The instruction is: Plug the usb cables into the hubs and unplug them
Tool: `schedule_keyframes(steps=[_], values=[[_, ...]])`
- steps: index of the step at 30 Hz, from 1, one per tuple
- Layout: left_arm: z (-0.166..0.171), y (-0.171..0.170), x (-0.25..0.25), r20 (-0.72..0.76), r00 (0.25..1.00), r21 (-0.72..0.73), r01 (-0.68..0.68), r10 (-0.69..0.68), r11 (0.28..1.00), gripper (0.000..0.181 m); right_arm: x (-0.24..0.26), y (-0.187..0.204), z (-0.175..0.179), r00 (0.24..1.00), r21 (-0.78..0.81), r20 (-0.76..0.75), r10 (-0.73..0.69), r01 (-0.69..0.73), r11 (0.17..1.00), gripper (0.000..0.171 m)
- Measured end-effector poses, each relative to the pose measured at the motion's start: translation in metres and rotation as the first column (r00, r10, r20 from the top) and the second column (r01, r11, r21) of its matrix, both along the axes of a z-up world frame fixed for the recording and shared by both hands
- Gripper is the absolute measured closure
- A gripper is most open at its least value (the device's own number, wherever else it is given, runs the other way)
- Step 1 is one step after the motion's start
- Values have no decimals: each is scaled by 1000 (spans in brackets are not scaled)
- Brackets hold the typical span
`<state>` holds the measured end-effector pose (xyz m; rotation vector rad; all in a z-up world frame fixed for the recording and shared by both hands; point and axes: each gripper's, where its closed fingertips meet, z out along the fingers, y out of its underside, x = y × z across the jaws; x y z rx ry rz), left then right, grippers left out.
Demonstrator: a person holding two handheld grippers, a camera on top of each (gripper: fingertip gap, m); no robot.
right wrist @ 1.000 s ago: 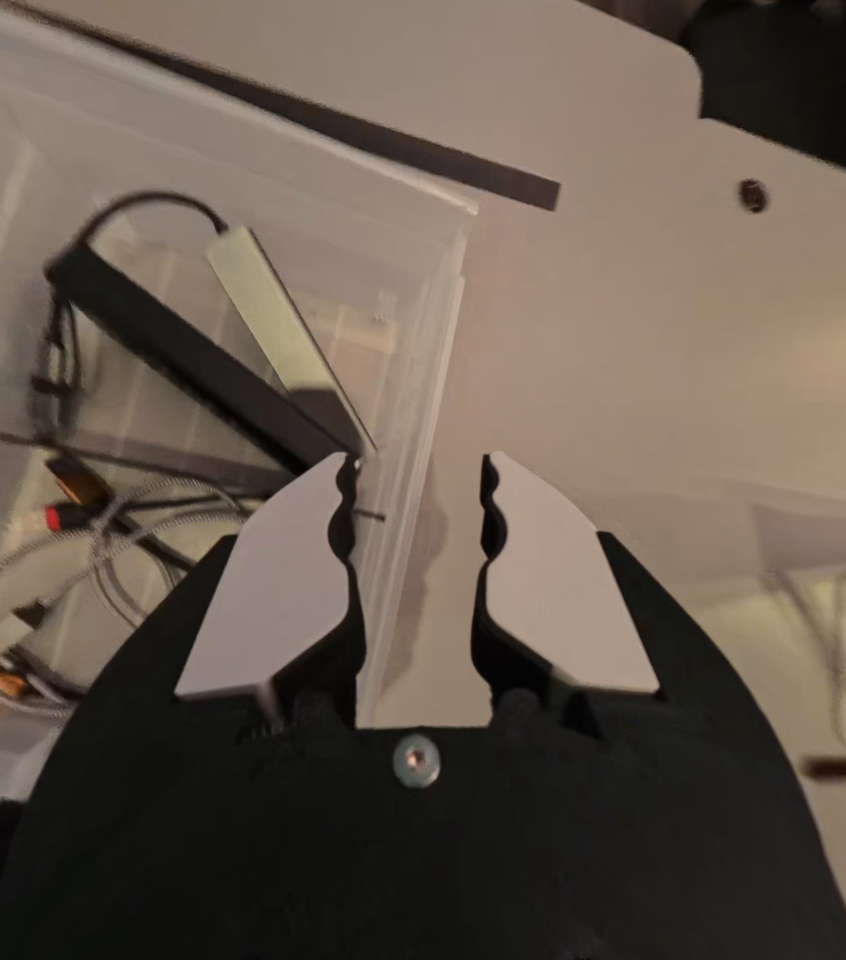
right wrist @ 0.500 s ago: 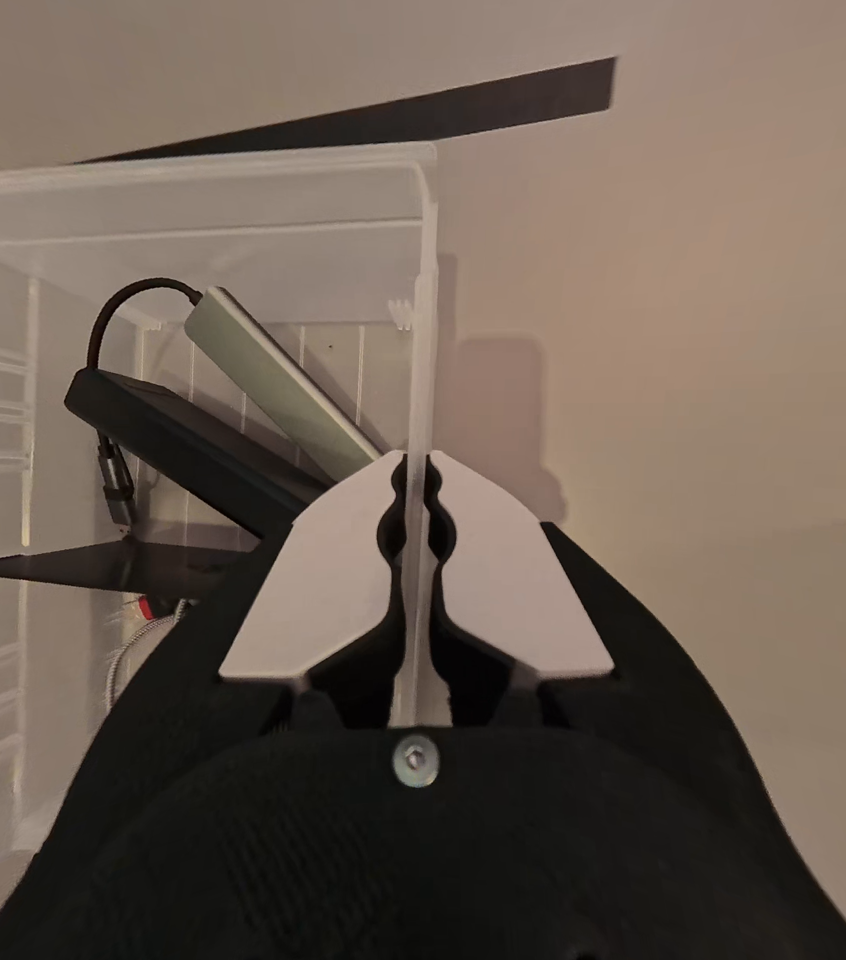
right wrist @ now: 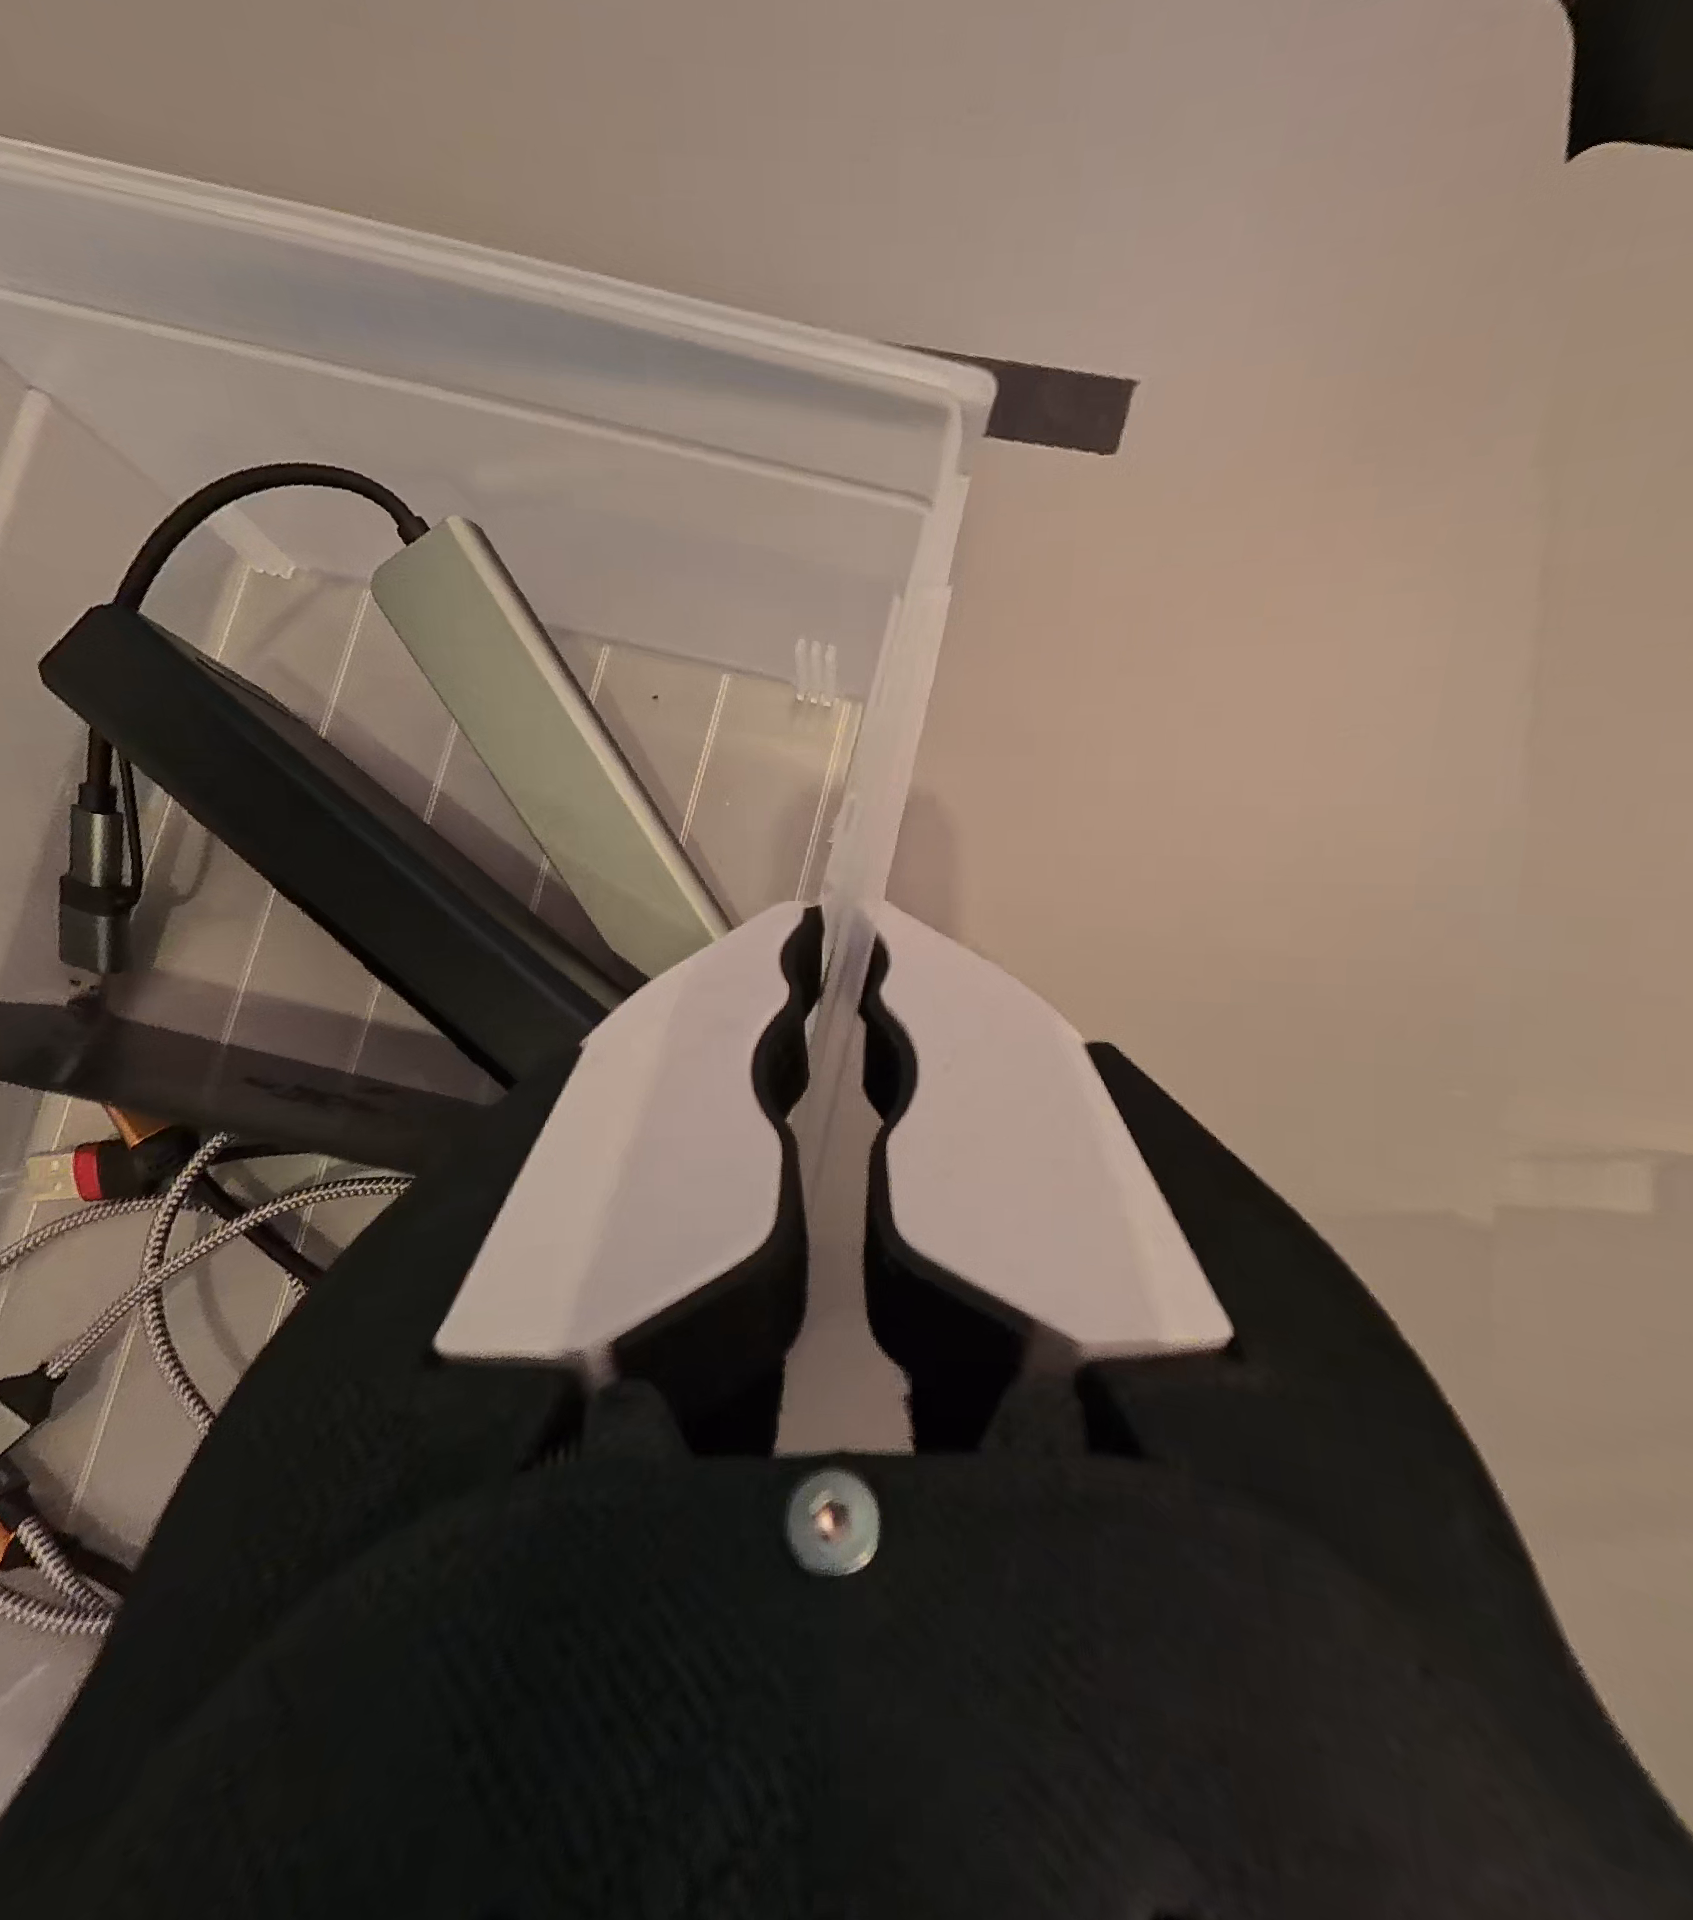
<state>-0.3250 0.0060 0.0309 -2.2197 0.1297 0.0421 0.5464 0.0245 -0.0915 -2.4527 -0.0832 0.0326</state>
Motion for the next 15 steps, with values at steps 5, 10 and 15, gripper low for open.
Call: schedule_keyframes(steps=[5,10,15], values=[[-60,4,-17,44,999,-247,7,4,969,123,7,-33,6,993,-63,104,-60,67,996,143],[-88,-3,-21,87,996,-372,29,4,928,133,-3,-93,7,992,-179,98,-84,101,979,133],[-119,-19,-13,256,964,-529,74,76,845,134,-4,-119,-6,994,-234,32,-101,106,966,125]])
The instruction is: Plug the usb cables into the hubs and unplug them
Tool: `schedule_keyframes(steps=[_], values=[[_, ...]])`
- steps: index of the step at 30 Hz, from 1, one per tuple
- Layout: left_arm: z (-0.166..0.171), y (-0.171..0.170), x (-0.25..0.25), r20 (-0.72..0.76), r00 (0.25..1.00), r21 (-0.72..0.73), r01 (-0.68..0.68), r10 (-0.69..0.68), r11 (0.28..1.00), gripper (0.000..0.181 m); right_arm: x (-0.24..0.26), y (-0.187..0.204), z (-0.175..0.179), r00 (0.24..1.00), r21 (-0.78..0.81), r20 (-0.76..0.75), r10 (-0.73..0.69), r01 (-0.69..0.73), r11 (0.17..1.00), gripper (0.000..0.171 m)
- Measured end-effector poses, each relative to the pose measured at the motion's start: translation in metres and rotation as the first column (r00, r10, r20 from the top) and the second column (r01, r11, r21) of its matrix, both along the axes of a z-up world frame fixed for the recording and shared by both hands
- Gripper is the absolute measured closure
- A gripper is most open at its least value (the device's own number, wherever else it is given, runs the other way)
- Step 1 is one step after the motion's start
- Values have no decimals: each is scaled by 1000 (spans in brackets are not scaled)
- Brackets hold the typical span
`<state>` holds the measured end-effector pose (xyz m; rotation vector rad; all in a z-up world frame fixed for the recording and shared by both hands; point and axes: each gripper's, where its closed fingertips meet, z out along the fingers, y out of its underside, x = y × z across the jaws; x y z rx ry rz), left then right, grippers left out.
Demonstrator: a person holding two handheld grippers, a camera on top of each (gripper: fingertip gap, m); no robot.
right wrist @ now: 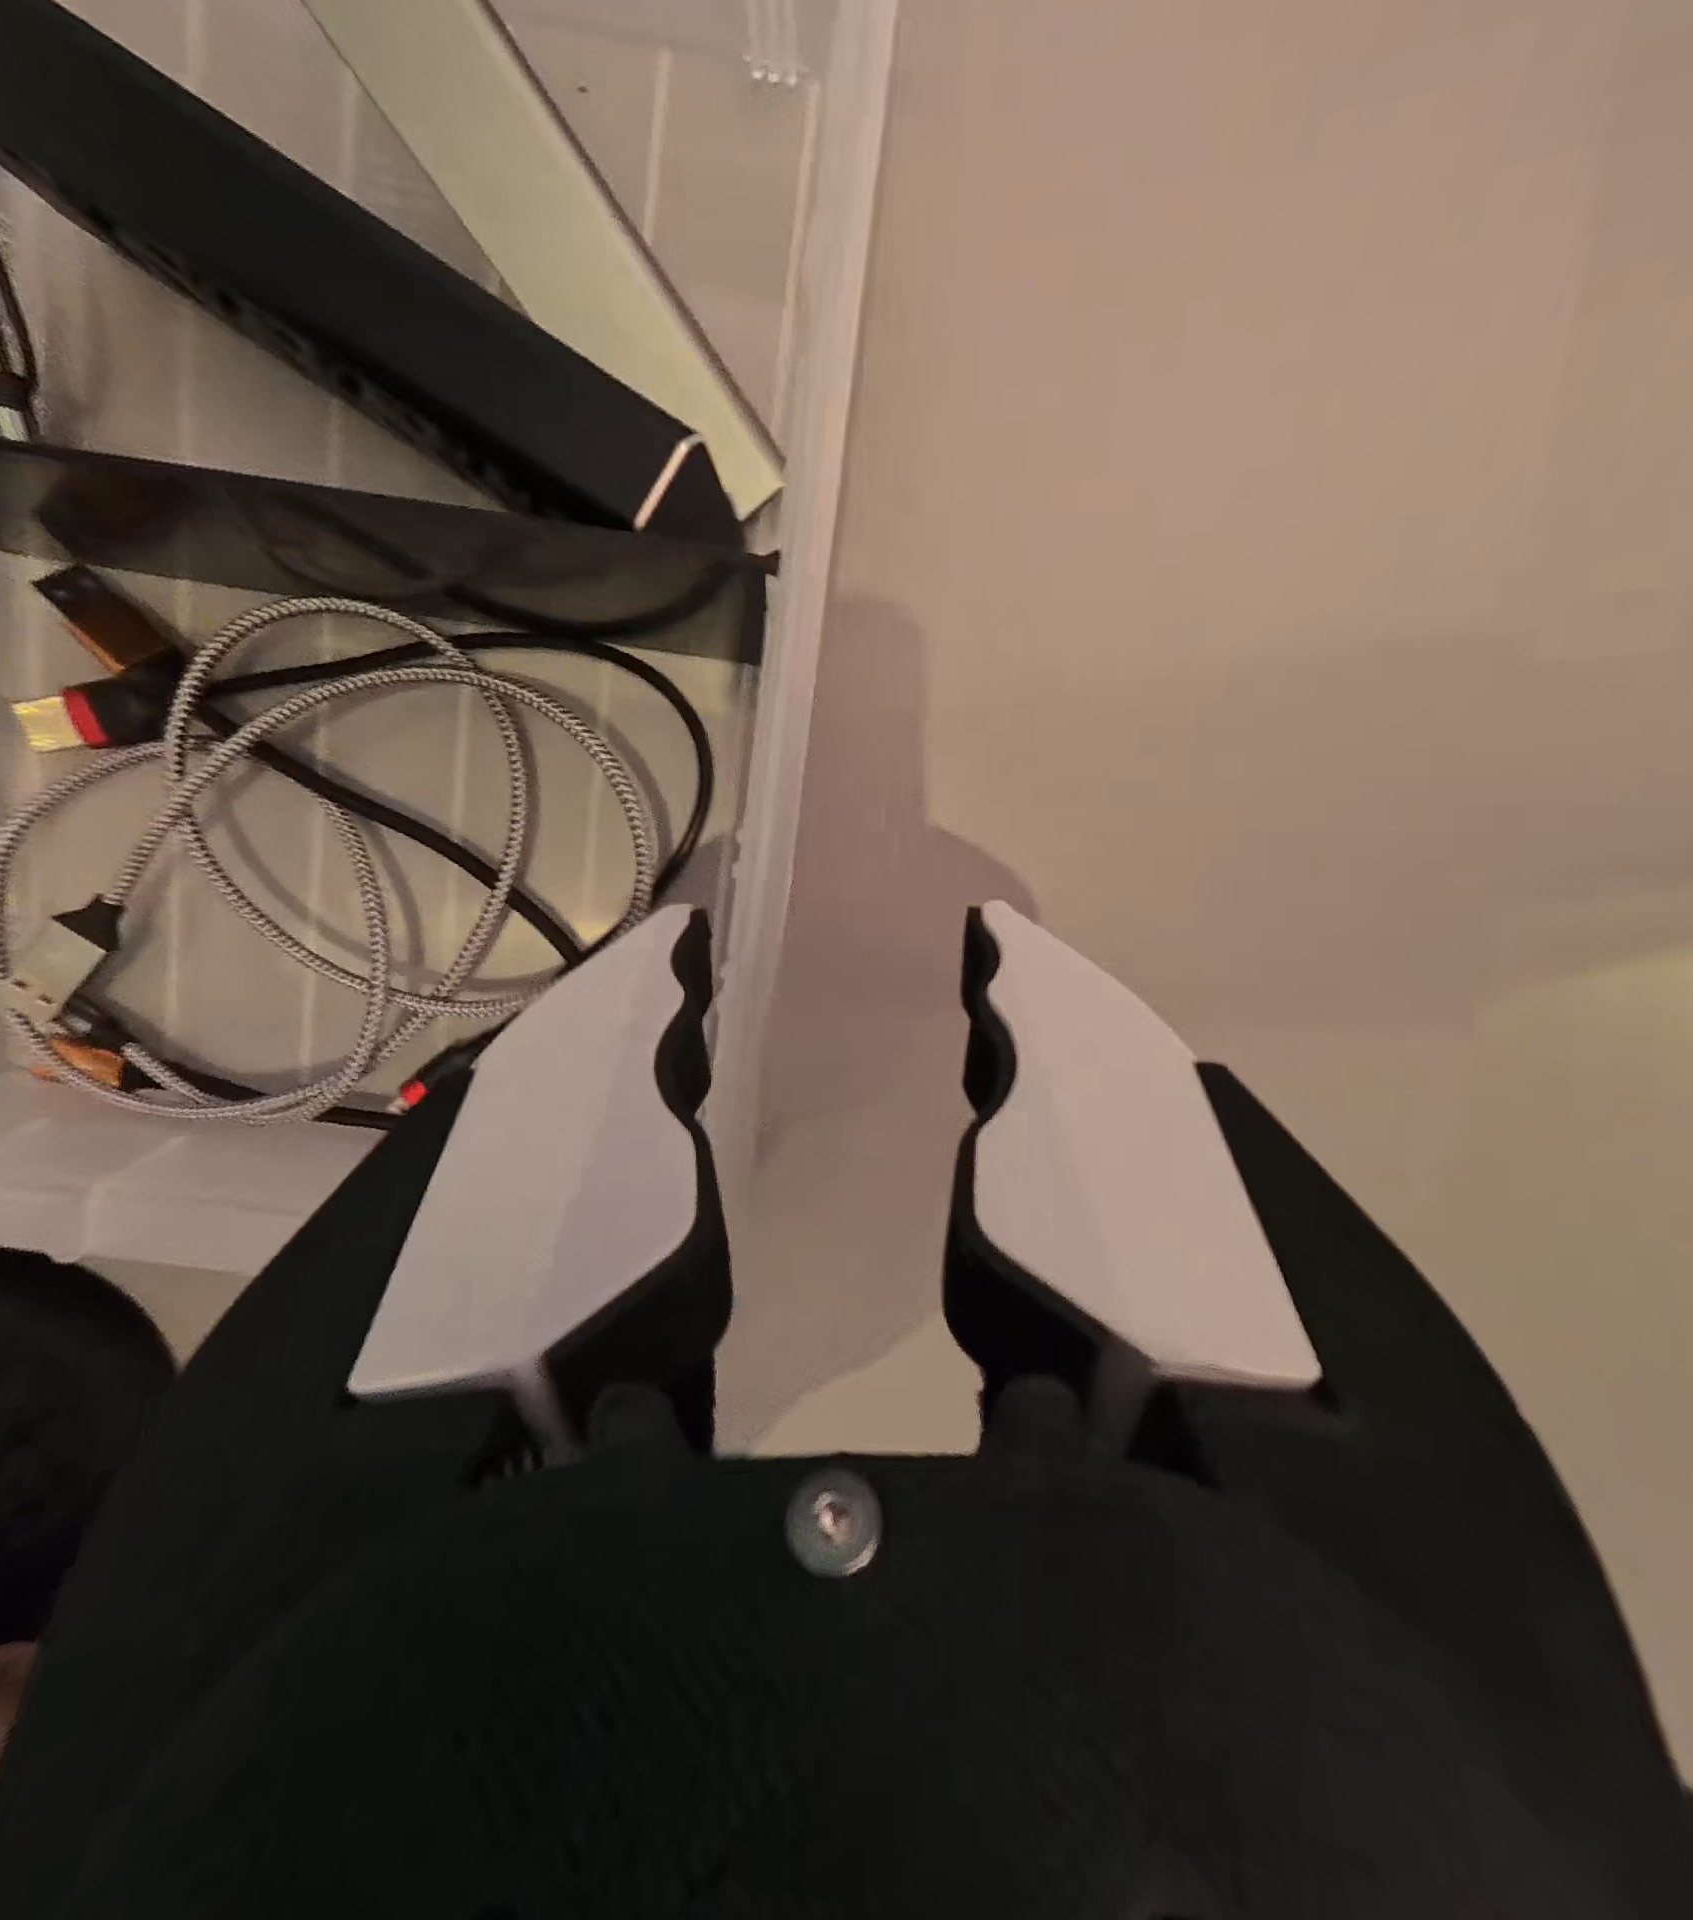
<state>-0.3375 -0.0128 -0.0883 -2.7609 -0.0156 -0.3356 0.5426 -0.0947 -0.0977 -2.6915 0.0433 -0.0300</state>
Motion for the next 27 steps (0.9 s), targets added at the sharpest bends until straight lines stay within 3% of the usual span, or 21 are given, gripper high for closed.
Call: schedule_keyframes(steps=[2,6,11,14,20,27], values=[[-12,-10,10,105,994,-88,-6,15,996,141,-5,1,-14,998,-47,-67,-7,4,999,131],[-24,-18,8,96,995,-154,3,12,988,160,-24,3,-33,982,-165,-186,32,-64,984,161],[-28,-23,16,-59,992,-247,92,-109,965,175,-40,-1,-33,983,-234,-130,128,-156,960,160],[-29,-18,34,-141,968,-296,158,-206,942,173,-54,4,-33,979,-262,-120,167,-193,946,160],[-29,-3,105,-113,932,-333,290,-343,897,165,-100,9,-33,970,-368,-151,192,-235,900,162],[-29,-17,168,-142,873,-427,371,-467,824,157,-158,18,-31,950,-445,-151,274,-313,839,160]])
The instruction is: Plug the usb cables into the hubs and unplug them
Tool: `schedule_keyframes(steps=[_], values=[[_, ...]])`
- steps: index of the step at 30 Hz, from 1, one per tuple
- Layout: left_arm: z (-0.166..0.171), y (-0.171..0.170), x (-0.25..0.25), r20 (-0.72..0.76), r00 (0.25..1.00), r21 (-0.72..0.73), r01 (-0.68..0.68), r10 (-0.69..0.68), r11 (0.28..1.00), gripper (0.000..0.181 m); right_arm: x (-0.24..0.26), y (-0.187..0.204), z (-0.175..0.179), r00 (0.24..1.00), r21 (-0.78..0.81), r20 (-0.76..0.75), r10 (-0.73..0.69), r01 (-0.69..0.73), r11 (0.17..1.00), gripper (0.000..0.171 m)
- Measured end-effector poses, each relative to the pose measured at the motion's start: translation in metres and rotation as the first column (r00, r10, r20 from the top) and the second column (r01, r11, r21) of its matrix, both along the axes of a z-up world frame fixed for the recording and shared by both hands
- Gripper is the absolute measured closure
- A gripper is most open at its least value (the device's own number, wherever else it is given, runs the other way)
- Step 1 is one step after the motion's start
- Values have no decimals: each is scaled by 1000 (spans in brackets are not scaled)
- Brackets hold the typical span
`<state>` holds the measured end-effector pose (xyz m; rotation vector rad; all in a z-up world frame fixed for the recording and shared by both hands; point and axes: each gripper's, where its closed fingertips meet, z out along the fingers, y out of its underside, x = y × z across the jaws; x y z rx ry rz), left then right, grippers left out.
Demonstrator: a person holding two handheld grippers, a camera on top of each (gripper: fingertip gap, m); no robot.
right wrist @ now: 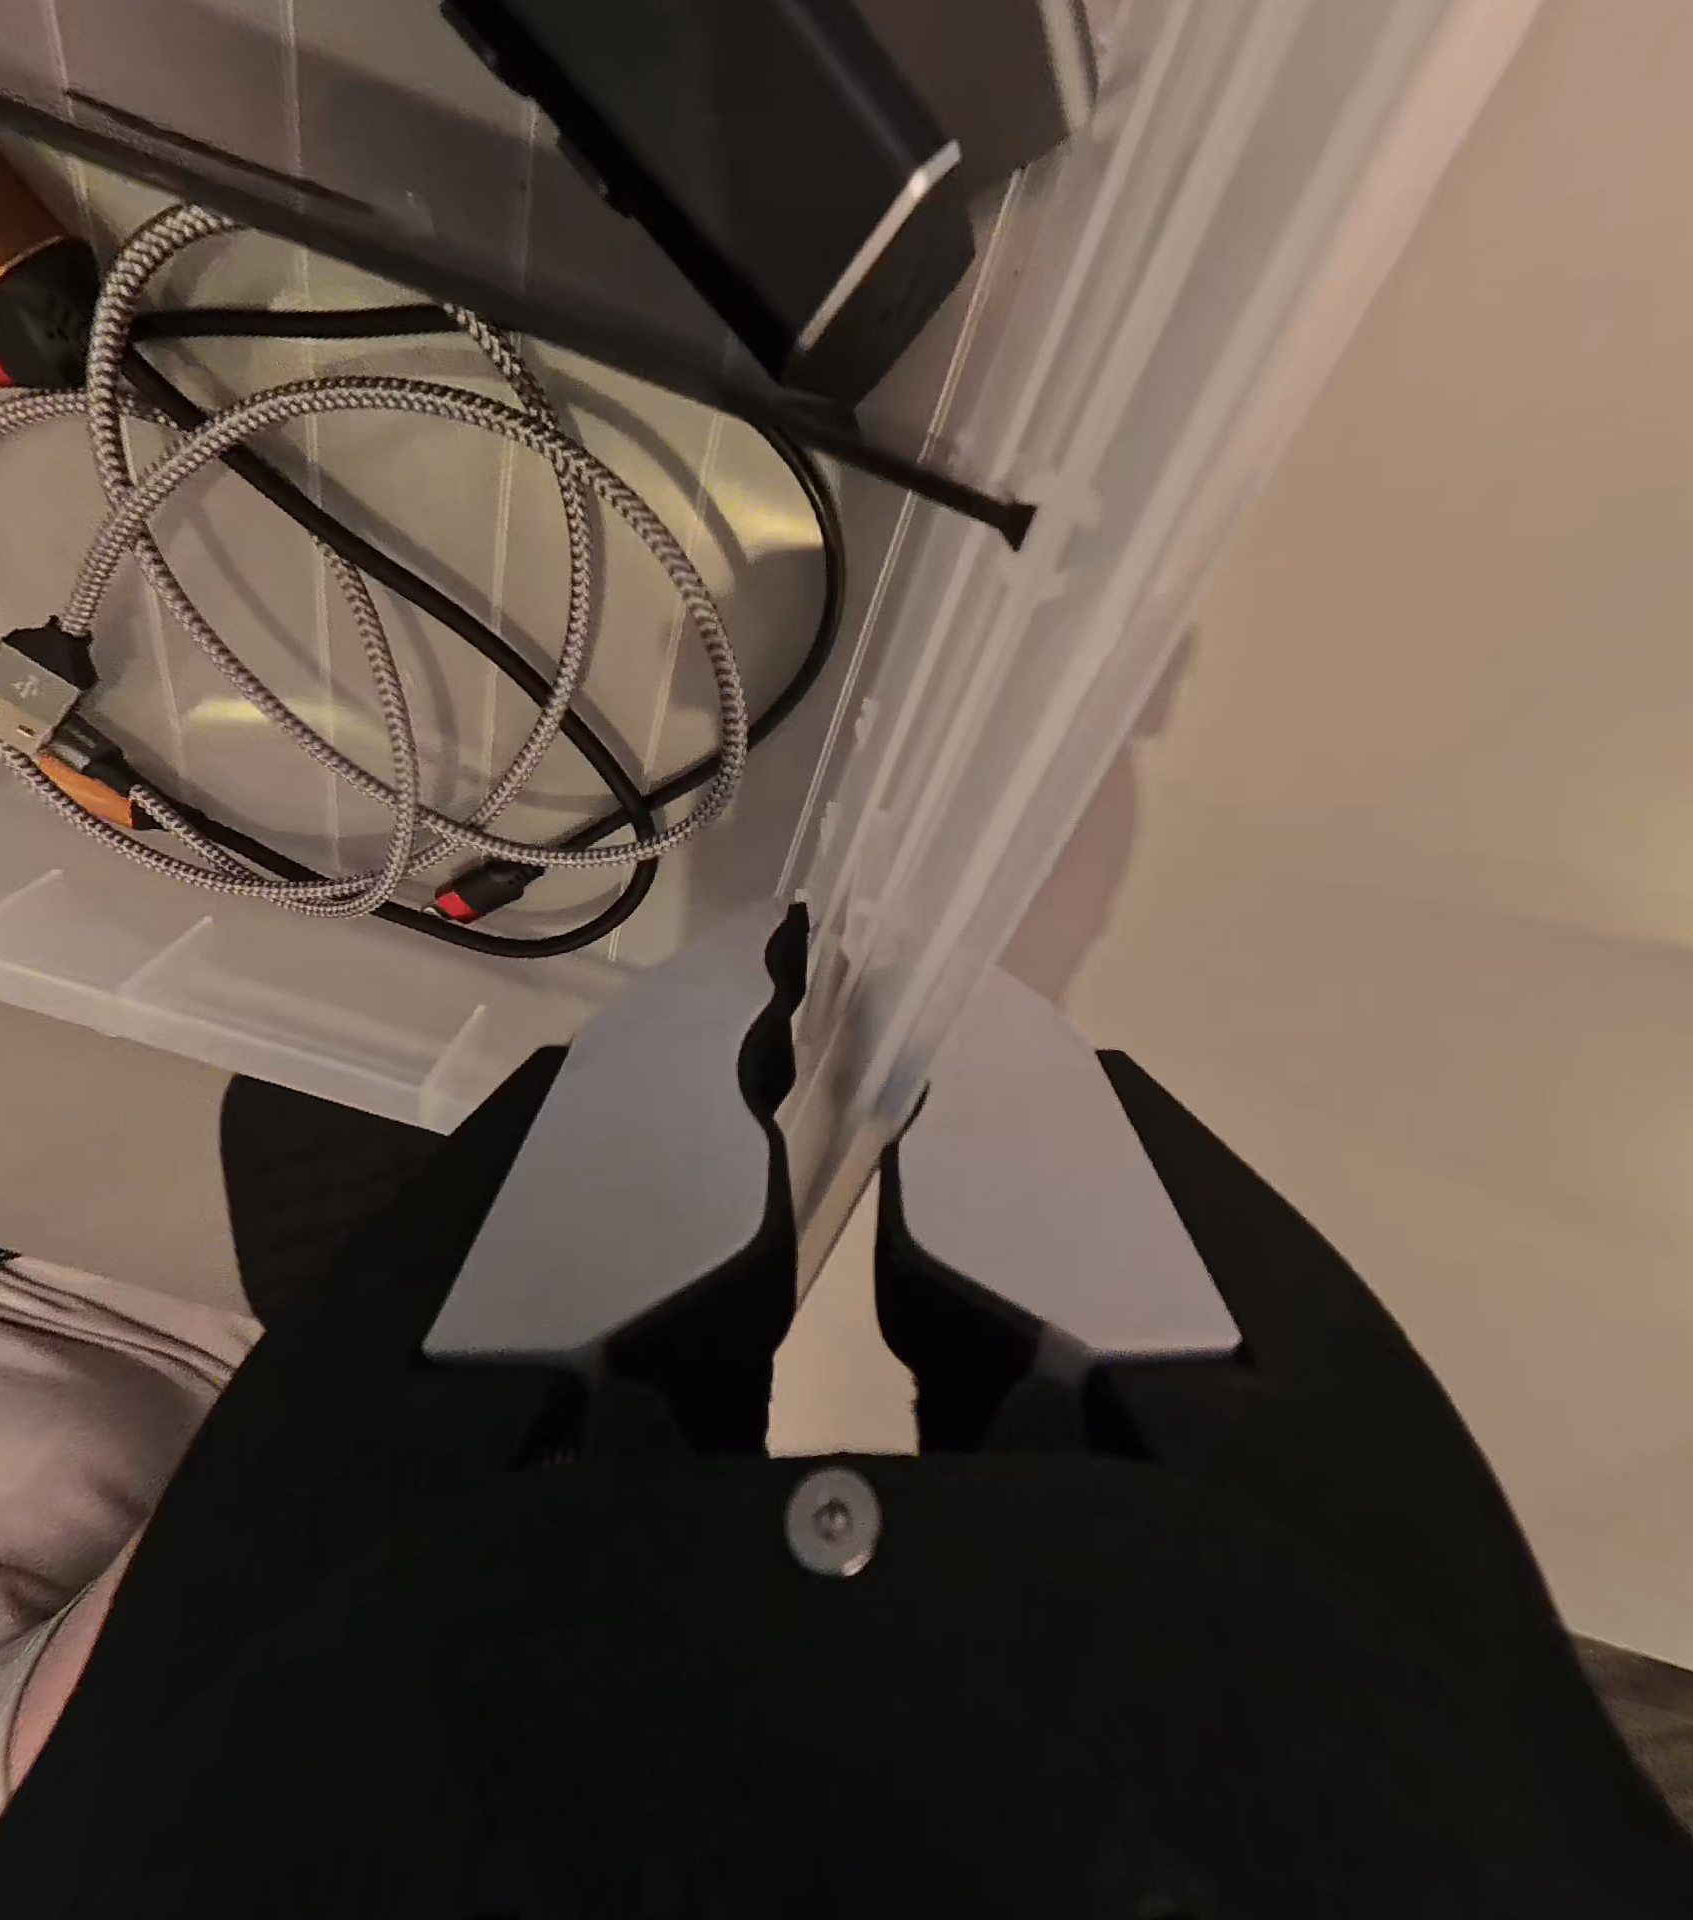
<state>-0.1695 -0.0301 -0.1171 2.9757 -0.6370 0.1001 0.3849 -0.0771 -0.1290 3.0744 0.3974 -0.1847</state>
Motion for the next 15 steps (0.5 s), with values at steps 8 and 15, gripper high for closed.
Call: schedule_keyframes(steps=[8,15], values=[[1,-18,24,-103,983,-57,148,-153,987,136,-53,-10,4,996,-150,50,75,-67,986,151],[15,-23,34,103,990,-72,102,-94,992,148,-45,18,55,987,146,158,30,-53,988,150]])
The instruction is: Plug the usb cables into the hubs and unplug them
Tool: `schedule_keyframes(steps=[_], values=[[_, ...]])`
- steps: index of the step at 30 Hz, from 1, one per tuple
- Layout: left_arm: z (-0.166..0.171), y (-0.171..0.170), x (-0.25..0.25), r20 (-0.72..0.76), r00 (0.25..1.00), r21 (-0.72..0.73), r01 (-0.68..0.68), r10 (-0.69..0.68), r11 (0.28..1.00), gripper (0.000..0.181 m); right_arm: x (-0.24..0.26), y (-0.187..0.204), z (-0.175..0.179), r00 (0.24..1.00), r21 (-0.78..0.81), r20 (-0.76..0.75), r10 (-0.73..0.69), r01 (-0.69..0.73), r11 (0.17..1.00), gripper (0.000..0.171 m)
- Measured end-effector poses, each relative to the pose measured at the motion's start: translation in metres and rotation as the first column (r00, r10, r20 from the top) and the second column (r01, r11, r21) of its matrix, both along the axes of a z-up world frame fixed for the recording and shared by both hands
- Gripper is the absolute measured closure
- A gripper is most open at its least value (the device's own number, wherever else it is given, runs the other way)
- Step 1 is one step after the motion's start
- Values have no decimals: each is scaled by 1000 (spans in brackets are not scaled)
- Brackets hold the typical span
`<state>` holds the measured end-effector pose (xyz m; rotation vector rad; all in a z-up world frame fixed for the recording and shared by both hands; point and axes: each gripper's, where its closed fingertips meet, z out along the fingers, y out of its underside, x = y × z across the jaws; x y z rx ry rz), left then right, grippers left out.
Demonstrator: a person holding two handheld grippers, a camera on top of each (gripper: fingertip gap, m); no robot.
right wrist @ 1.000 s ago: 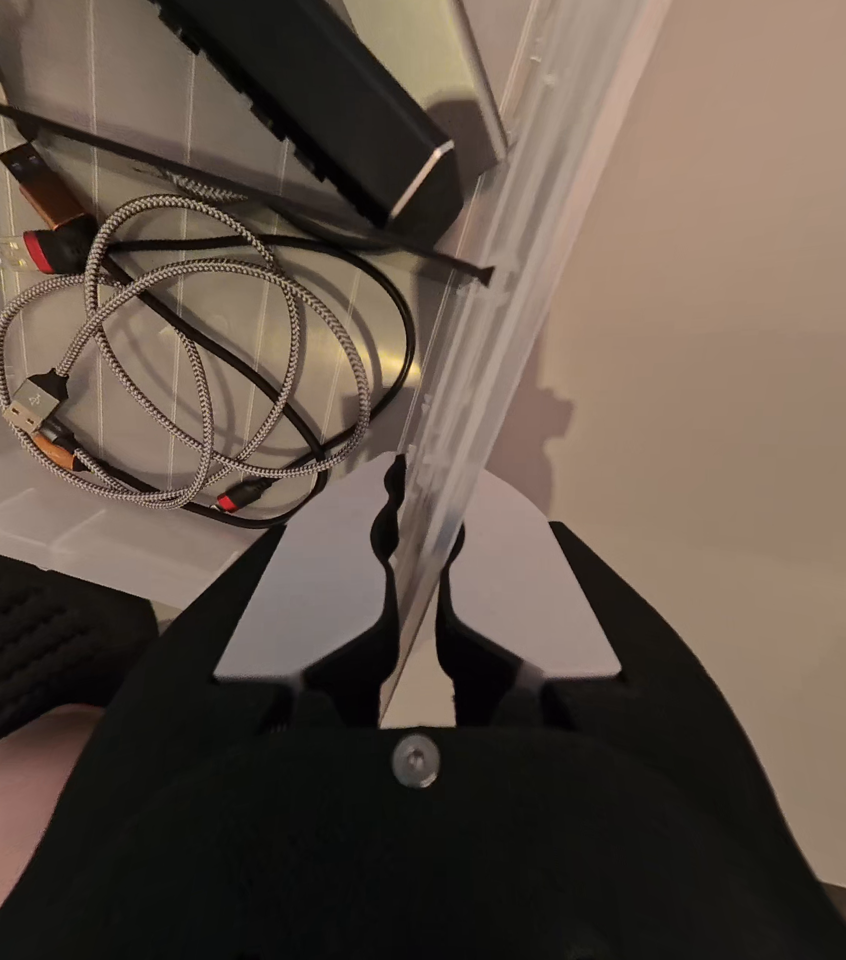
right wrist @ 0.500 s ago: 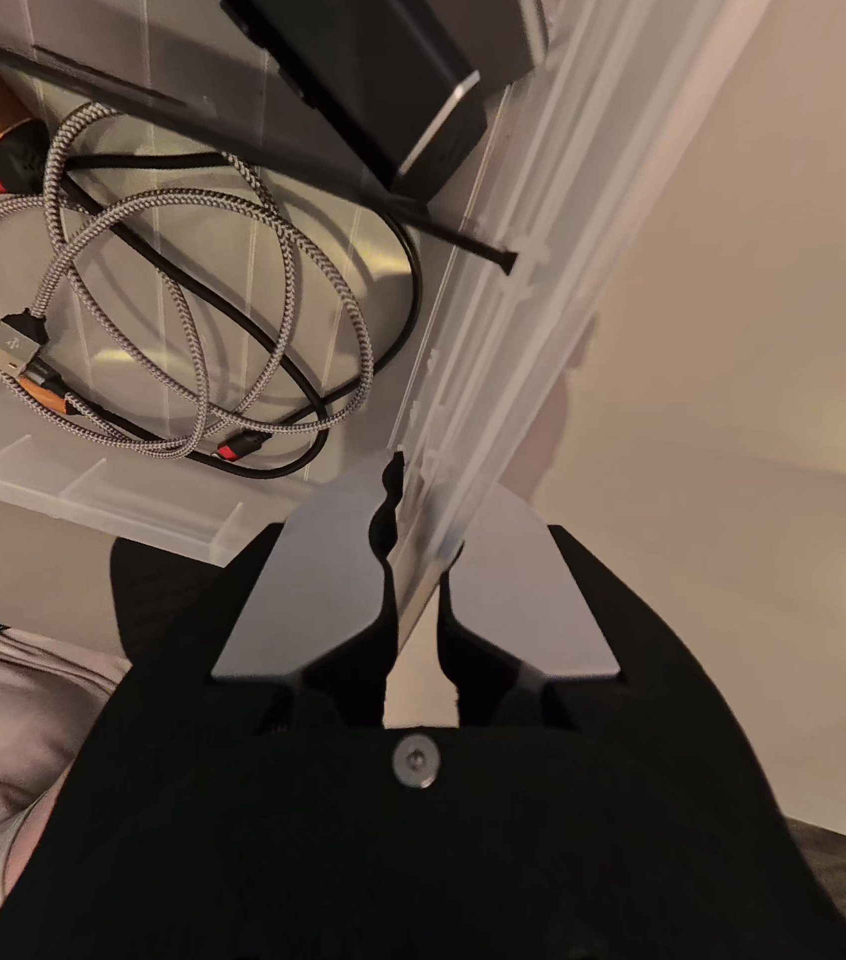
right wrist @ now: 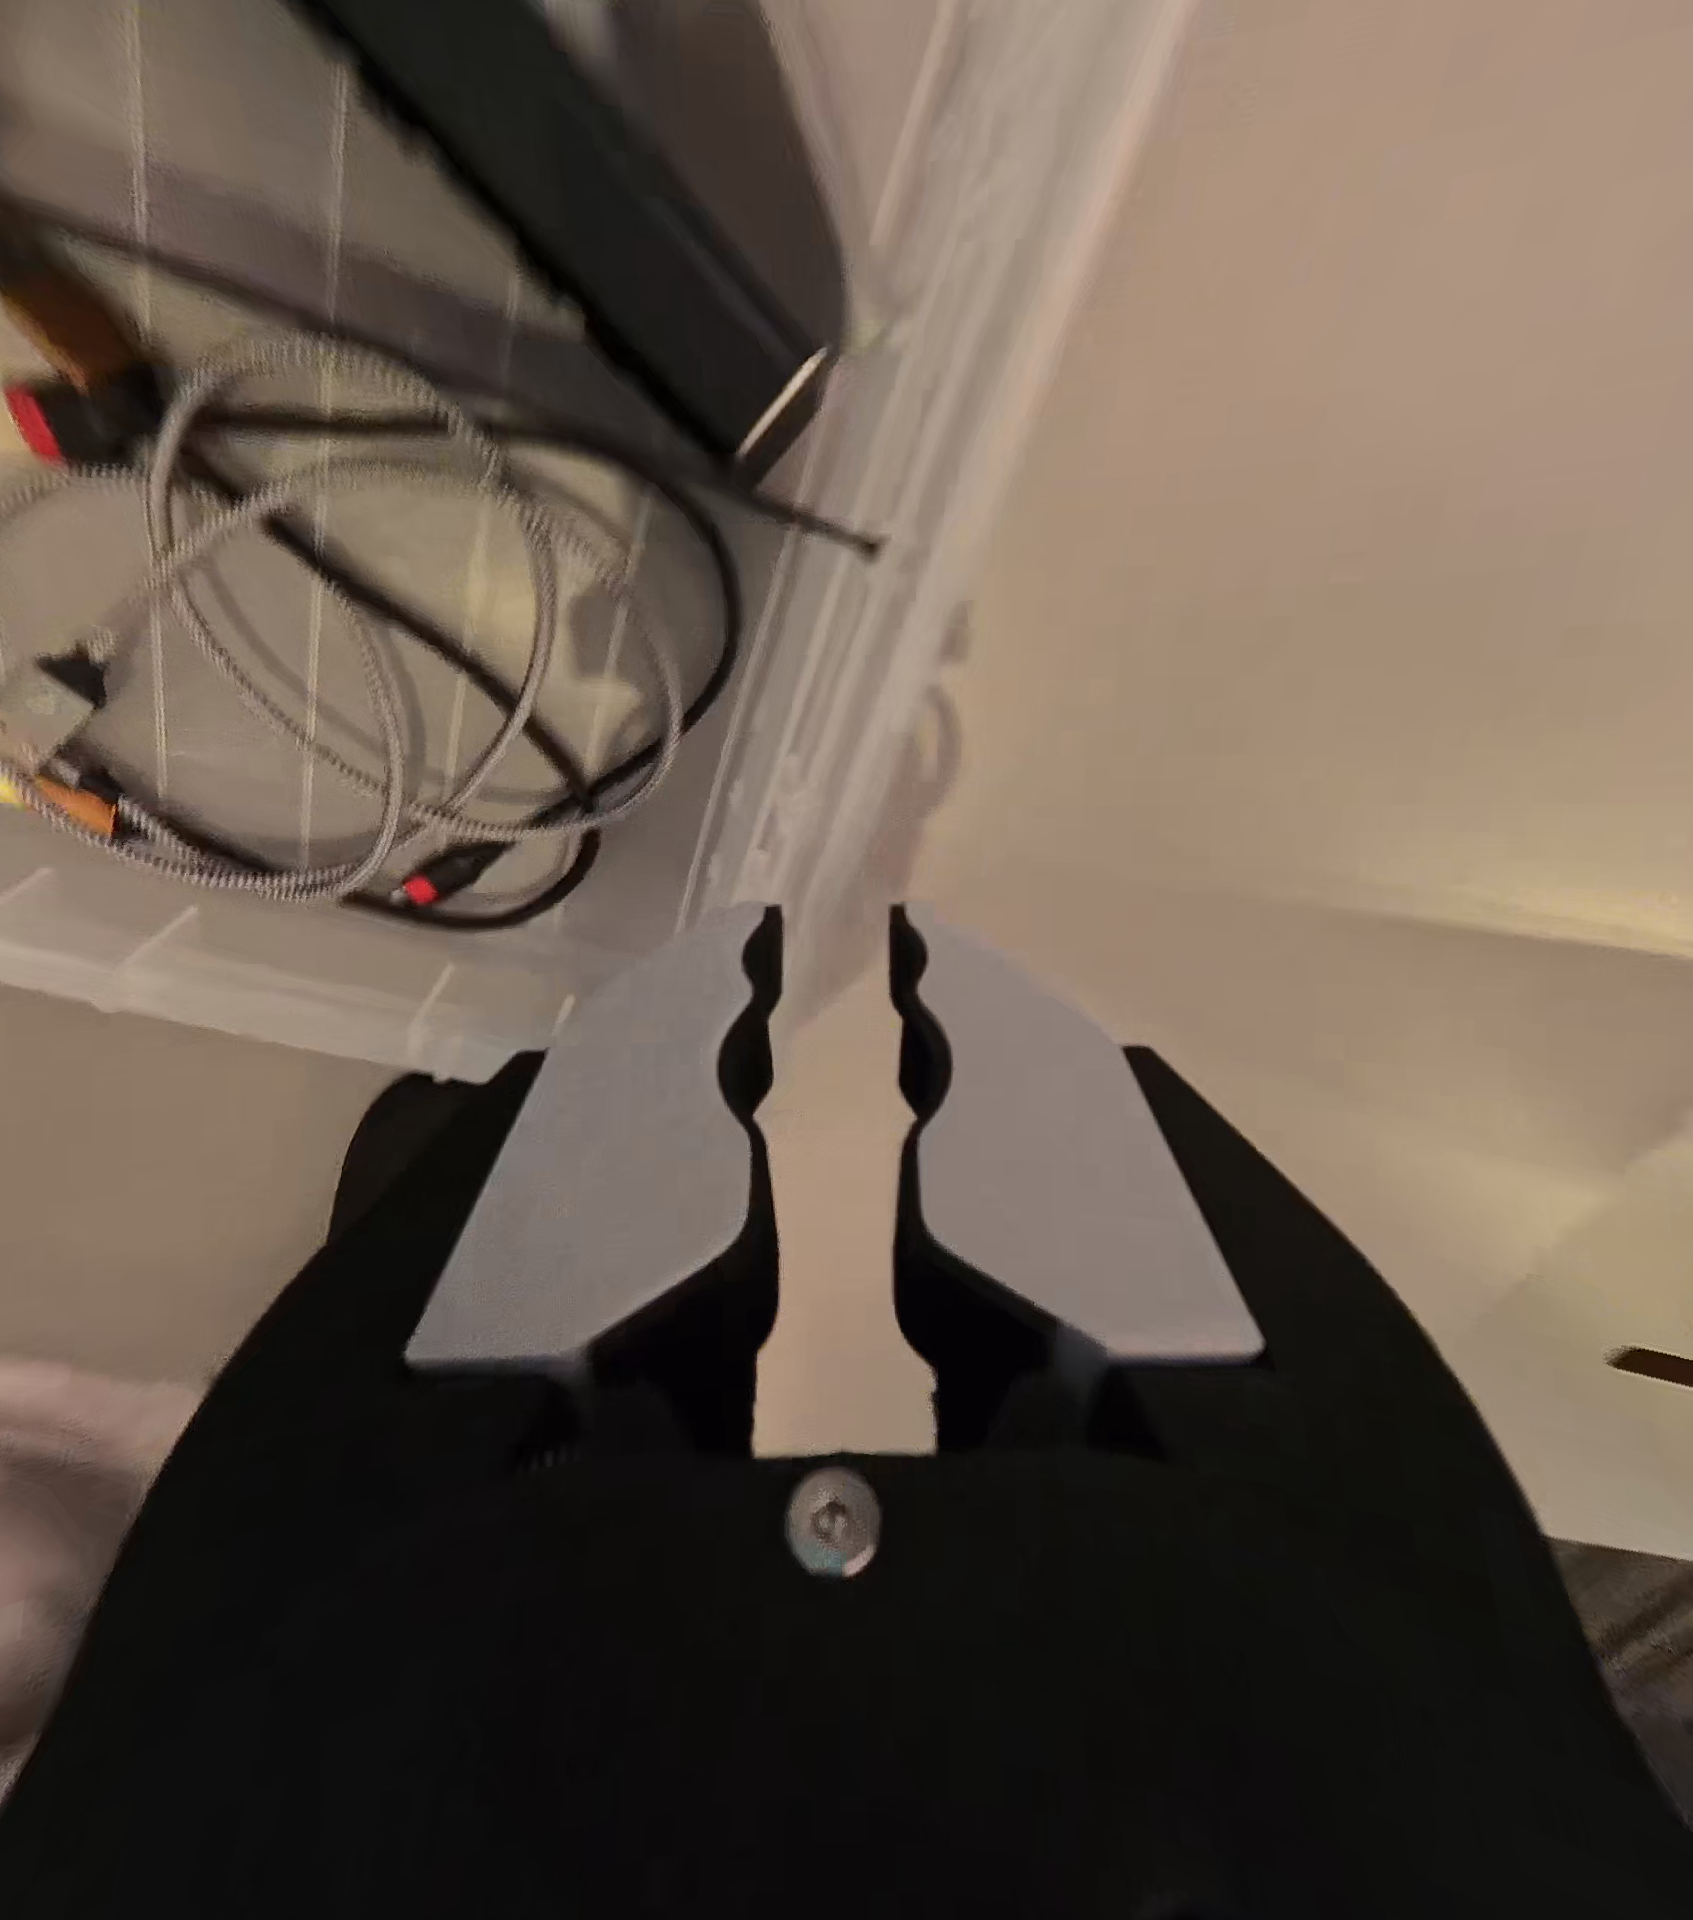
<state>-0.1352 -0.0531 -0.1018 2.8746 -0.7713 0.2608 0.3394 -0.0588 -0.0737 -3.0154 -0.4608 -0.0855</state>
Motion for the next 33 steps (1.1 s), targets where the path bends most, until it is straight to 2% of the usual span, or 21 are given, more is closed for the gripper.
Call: schedule_keyframes(steps=[2,3,4,6,7,8,9,10,13,14,17,19,22,24,27,30,31,33], values=[[9,0,-4,30,1000,30,1,-2,1000,149,-5,22,38,998,219,66,22,-36,975,144],[14,-1,-6,45,999,43,5,-7,999,149,-18,38,61,990,349,109,92,-125,929,141],[19,-3,-7,63,998,52,3,-6,999,150,-38,55,86,973,498,158,167,-225,838,137],[30,-5,-7,106,994,76,-10,2,997,152,-97,78,133,926,748,230,301,-366,553,131],[35,-5,-7,129,992,94,-18,6,995,152,-129,81,149,905,830,230,358,-375,414,128],[41,-5,-7,150,989,116,-23,6,993,153,-165,78,154,869,877,206,450,-368,309,127],[47,-6,-6,166,986,140,-26,2,990,154,-201,75,151,810,897,170,562,-364,253,126],[52,-7,-7,177,984,165,-25,-5,986,155,-229,76,142,776,893,101,622,-347,287,125],[70,-10,-5,209,977,251,-10,-44,968,155,-278,95,97,756,766,-153,637,-316,559,122],[76,-11,-5,220,974,283,-8,-57,959,155,-283,105,81,782,701,-196,592,-310,642,121],[96,-12,-3,252,964,385,-14,-90,923,155,-271,132,35,885,463,-180,429,-308,831,113],[109,-13,-2,270,955,444,-13,-120,896,156,-262,135,12,927,316,-157,342,-281,906,113],[125,-16,1,300,934,522,11,-196,853,156,-266,131,-10,947,163,-192,256,-226,960,121],[136,-15,2,311,921,575,13,-233,818,156,-272,139,-12,955,167,-204,214,-182,969,135],[153,-8,-1,325,912,653,-26,-249,757,157,-272,139,-29,971,56,-217,100,-90,994,131],[165,-11,-1,351,893,691,-44,-282,722,158,-277,139,-43,970,19,-242,35,-32,999,133],[167,-12,-1,355,887,697,-42,-295,715,158,-279,141,-43,971,23,-234,51,-47,999,146],[171,-14,-2,360,880,716,-46,-312,697,158,-277,143,-44,977,20,-210,47,-43,999,155]])
